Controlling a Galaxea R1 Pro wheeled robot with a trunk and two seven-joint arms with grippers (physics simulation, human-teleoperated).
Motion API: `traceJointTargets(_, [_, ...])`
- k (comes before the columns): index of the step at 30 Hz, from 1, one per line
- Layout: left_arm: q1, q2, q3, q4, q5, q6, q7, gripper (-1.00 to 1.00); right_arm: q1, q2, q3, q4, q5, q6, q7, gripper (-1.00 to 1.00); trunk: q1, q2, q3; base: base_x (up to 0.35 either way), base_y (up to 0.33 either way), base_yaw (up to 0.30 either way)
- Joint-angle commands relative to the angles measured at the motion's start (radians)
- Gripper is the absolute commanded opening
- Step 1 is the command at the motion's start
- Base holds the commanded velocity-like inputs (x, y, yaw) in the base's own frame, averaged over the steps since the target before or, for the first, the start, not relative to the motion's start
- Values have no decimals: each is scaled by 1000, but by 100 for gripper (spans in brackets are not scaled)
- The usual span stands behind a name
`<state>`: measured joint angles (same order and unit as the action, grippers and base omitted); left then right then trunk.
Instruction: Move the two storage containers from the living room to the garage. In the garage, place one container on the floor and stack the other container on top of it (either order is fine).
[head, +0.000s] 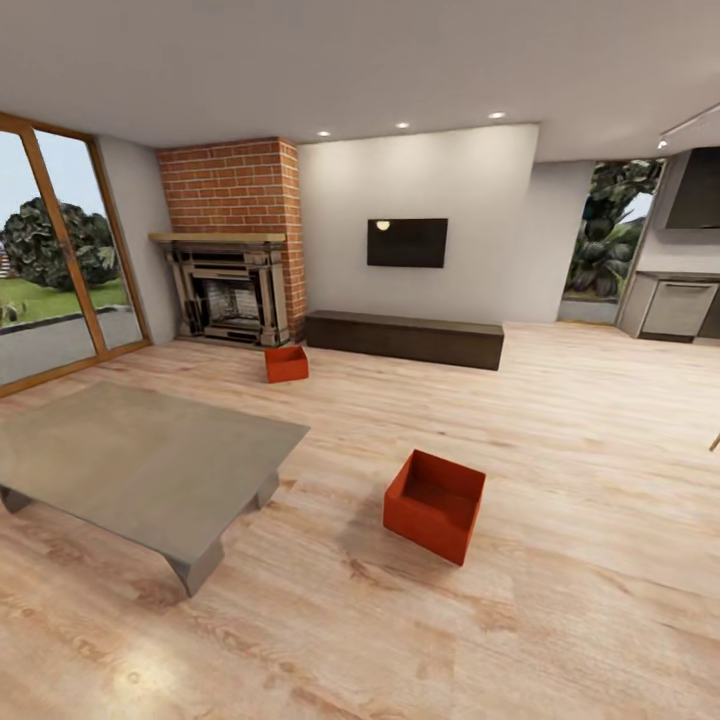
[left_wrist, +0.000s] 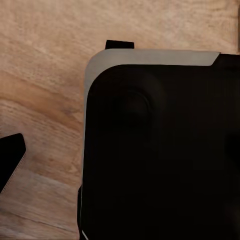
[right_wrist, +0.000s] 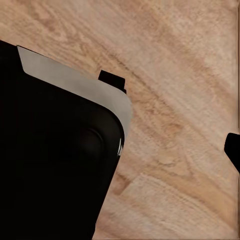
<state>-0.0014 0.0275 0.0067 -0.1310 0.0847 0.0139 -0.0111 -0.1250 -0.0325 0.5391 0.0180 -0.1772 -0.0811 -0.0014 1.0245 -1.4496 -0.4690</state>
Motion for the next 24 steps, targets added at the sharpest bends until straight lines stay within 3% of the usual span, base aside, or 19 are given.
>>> traceJointTargets(1, [0, 0, 0, -1, 9, 1, -1, 100, -1, 0, 9, 2, -10, -5, 0, 100, 1, 0, -1, 323, 0, 0])
traceJointTargets(24, [0, 0, 0, -1, 9, 3, -1, 100, -1, 0, 9, 2, -10, -5, 0, 100, 1, 0, -1, 323, 0, 0])
